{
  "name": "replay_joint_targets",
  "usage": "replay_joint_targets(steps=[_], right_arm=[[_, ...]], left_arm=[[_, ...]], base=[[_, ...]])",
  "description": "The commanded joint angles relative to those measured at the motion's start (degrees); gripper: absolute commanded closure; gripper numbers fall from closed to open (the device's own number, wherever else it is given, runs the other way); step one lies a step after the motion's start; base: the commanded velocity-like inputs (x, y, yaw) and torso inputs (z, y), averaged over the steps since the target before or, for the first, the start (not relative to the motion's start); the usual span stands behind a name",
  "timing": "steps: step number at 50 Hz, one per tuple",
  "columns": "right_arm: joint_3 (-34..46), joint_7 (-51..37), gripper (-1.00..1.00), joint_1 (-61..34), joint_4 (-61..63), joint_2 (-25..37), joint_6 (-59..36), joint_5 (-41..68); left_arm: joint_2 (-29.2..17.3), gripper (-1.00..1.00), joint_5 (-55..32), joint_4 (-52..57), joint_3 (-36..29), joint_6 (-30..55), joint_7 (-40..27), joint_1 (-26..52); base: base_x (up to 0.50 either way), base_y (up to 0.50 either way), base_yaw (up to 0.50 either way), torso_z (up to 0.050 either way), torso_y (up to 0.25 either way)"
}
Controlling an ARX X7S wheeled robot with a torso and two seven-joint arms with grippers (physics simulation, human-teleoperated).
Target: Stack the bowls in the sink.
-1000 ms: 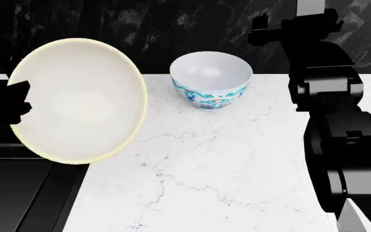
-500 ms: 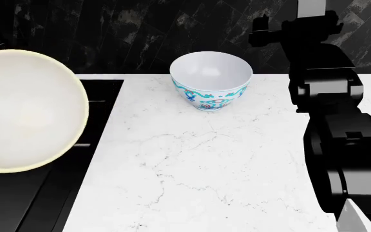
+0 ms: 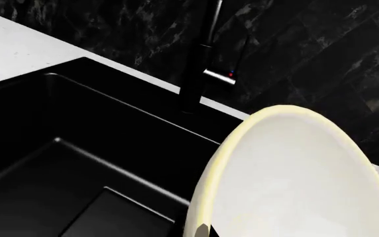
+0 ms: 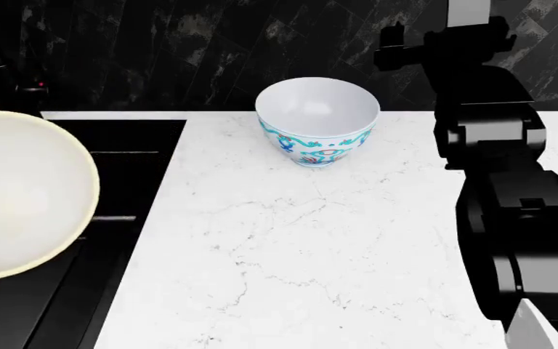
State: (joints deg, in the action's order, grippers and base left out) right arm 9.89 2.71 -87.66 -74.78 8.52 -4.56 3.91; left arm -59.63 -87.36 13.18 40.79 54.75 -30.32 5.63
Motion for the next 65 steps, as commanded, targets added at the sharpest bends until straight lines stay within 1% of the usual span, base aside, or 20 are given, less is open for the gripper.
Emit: replay_joint_targets(steps=[1,8,25,33,44,65], right_arm=[[-0.34,0.00,-1.00,0.02,0.01,0.02,-0.04,-0.35],[-0.50,-0.01,-1.00,0.00,0.03,0.00,-0.09,-0.54],[-0.78,-0.01,-1.00,0.22,0.07,-0.03,-0.12,-0.87],[-0.86,-0.04,-1.00,0.23,0.06,-0.04,-0.16,-1.01],[-0.87,-0.05,-1.00,0.20,0.10,-0.13,-0.27,-1.20],[-0.96,-0.13,-1.00,0.08,0.02,-0.57,-0.37,-1.61]], left_arm=[[1.21,1.00,3.32,-2.43,-5.78,-2.03,0.59,2.39],[1.85,1.00,5.39,-4.17,-10.26,-2.92,1.42,4.41],[3.69,1.00,10.98,-9.13,-18.59,-4.92,2.97,8.78],[3.81,1.00,9.11,-7.62,-19.04,-3.25,-0.74,9.81],[3.49,1.00,9.04,-8.10,-20.17,-2.22,-3.26,10.78],[5.14,1.00,17.56,-15.51,-28.22,-5.46,1.51,14.36]], base=[[0.00,0.00,0.00,0.000,0.000],[0.00,0.00,0.00,0.000,0.000],[0.00,0.00,0.00,0.000,0.000],[0.00,0.00,0.00,0.000,0.001],[0.00,0.00,0.00,0.000,0.000],[0.00,0.00,0.00,0.000,0.000]])
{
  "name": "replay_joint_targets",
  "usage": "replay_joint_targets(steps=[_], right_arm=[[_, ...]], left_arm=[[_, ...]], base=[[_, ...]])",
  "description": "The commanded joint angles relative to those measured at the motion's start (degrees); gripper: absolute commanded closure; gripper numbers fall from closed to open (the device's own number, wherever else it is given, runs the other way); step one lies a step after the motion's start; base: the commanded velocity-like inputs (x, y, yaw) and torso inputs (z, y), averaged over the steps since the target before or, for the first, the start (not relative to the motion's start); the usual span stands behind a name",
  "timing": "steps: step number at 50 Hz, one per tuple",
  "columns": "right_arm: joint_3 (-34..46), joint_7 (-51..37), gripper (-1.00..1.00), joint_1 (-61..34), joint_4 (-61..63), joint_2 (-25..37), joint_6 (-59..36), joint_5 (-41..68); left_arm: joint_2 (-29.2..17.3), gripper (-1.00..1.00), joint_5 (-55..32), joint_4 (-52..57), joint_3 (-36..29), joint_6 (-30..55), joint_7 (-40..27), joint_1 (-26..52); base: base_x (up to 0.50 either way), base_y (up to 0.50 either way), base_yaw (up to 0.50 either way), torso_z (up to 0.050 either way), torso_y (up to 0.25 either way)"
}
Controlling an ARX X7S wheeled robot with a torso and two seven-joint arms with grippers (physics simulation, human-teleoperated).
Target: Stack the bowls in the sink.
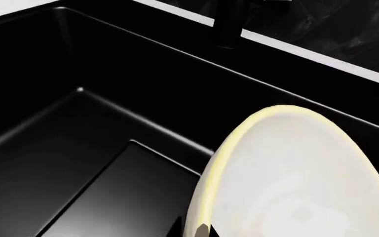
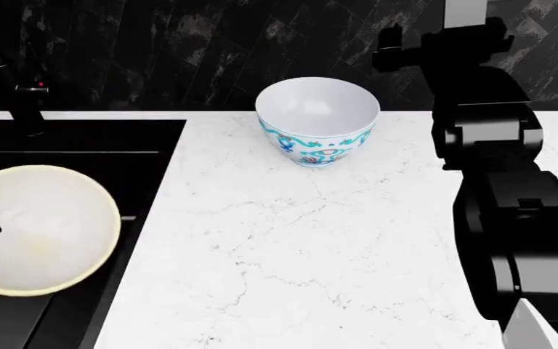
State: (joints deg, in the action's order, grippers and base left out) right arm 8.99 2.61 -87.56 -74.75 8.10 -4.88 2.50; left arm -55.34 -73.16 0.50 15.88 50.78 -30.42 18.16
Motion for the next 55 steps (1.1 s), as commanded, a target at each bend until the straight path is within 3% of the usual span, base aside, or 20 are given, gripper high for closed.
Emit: replay_joint_targets(steps=[1,41,55], right_arm=[[-0.06,-0.04,-1.00,0.01,-0.01,-0.14,-0.02,-0.22],[-0.47,-0.10,-1.00,0.50,-0.04,-0.21,-0.01,-0.69],[-0.62,-0.12,-1.00,0.61,-0.06,-0.30,0.03,-0.77]], left_arm=[[0.93,1.00,3.52,-2.95,-3.48,-1.54,1.63,1.86],[4.29,1.00,9.05,-7.99,-8.35,-4.47,3.99,-0.36],[5.96,1.00,15.90,-17.57,-13.27,-9.99,11.54,1.56]], base=[[0.00,0.00,0.00,0.000,0.000],[0.00,0.00,0.00,0.000,0.000],[0.00,0.00,0.00,0.000,0.000]])
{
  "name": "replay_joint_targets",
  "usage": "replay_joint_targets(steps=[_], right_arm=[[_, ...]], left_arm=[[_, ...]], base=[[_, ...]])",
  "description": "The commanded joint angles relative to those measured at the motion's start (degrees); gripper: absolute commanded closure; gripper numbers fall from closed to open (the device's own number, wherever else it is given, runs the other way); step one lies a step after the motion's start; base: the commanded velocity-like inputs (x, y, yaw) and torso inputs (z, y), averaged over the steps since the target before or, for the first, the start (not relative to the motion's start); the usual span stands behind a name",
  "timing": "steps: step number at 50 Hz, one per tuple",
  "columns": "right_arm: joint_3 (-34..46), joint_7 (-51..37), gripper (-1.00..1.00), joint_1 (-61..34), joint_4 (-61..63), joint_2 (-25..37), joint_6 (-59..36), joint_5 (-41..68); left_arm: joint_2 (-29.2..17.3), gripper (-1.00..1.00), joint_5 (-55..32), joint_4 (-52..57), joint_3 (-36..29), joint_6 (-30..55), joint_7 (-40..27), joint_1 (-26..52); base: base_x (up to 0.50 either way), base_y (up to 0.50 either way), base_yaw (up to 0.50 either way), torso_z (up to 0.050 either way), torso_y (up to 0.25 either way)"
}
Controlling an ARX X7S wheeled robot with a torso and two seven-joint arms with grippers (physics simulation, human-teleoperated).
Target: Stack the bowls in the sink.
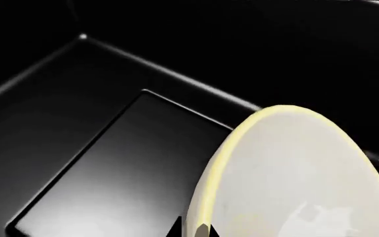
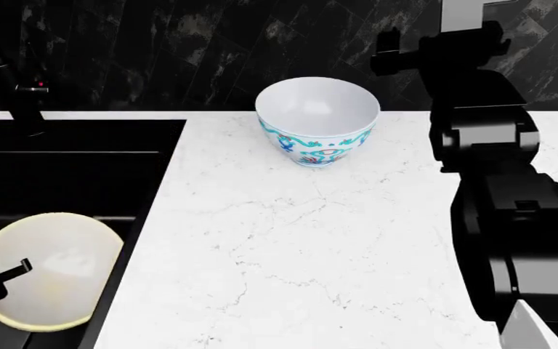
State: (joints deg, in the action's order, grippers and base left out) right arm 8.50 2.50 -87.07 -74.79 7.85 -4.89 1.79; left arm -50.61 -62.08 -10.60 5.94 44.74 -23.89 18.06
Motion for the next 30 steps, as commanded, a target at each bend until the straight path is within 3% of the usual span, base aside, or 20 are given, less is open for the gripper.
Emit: replay_joint_targets(steps=[1,21,22,30], right_arm=[[-0.14,-0.01,-1.00,0.16,-0.03,-0.03,0.05,-0.06],[-0.25,-0.05,-1.00,0.43,-0.04,-0.08,0.07,-0.27],[-0.28,-0.03,-1.00,0.48,-0.03,-0.09,0.10,-0.26],[-0.44,0.01,-1.00,0.59,-0.05,0.03,0.15,-0.26]], left_arm=[[1.45,1.00,5.39,-7.27,-3.81,-4.37,5.53,1.92],[2.56,1.00,6.91,-8.12,-5.47,-5.02,5.90,1.77],[2.55,-1.00,6.82,-8.04,-5.47,-4.95,6.00,1.72],[2.46,-1.00,6.64,-7.36,-5.77,-4.25,5.76,1.95]], base=[[0.00,0.00,0.00,0.000,0.000],[0.00,0.00,0.00,0.000,0.000],[0.00,0.00,0.00,0.000,0.000],[0.00,0.00,0.00,0.000,0.000]])
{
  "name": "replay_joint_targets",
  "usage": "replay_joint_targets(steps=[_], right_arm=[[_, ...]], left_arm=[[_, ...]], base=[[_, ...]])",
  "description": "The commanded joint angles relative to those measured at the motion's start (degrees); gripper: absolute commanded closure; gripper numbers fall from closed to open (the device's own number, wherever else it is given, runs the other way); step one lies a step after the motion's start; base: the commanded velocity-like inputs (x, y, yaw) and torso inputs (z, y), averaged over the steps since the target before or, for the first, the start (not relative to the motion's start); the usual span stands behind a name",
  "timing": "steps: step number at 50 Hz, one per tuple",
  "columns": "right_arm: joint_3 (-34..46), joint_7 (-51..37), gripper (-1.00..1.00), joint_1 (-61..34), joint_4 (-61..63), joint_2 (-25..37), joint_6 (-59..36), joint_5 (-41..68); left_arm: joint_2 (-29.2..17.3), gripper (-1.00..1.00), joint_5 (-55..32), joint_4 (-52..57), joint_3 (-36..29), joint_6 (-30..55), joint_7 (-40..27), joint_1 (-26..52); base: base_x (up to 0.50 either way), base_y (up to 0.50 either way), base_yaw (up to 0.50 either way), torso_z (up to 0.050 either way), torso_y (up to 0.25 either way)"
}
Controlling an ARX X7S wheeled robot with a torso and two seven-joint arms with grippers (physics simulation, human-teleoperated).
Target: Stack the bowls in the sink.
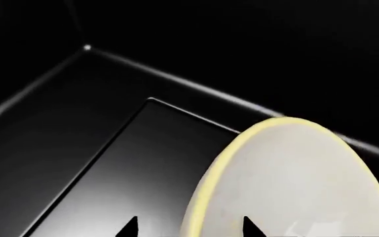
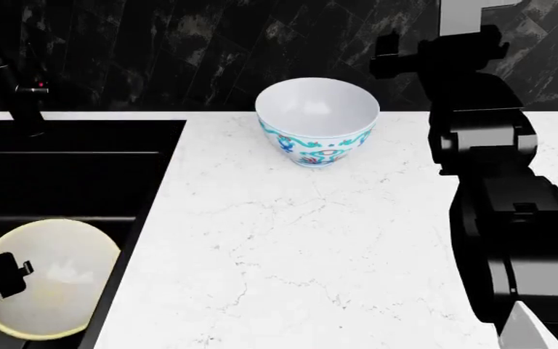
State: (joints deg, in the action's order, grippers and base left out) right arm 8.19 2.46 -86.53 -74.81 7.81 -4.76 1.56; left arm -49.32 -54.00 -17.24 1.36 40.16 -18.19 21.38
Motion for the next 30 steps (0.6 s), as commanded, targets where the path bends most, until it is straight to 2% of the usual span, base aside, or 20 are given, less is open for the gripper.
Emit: replay_joint_targets(steps=[1,8,20,30], right_arm=[[-0.15,0.07,-1.00,0.03,-0.02,0.09,0.02,-0.03],[-0.28,0.11,-1.00,-0.10,-0.01,0.10,-0.03,-0.03],[-0.51,0.22,-1.00,-0.31,0.11,0.02,-0.19,0.10],[-0.73,0.25,-1.00,-0.10,0.06,0.20,0.00,0.22]], left_arm=[[1.17,-1.00,-1.41,-0.65,-1.25,0.39,0.04,-1.30],[0.25,-1.00,-1.88,1.48,-0.84,1.24,-1.02,-1.02],[-4.51,-1.00,-5.33,11.88,1.93,4.99,-4.42,0.51],[-5.76,-1.00,-6.10,16.04,1.49,6.42,-4.86,1.82]], base=[[0.00,0.00,0.00,0.000,0.000],[0.00,0.00,0.00,0.000,0.000],[0.00,0.00,0.00,0.000,0.000],[0.00,0.00,0.00,0.000,0.000]])
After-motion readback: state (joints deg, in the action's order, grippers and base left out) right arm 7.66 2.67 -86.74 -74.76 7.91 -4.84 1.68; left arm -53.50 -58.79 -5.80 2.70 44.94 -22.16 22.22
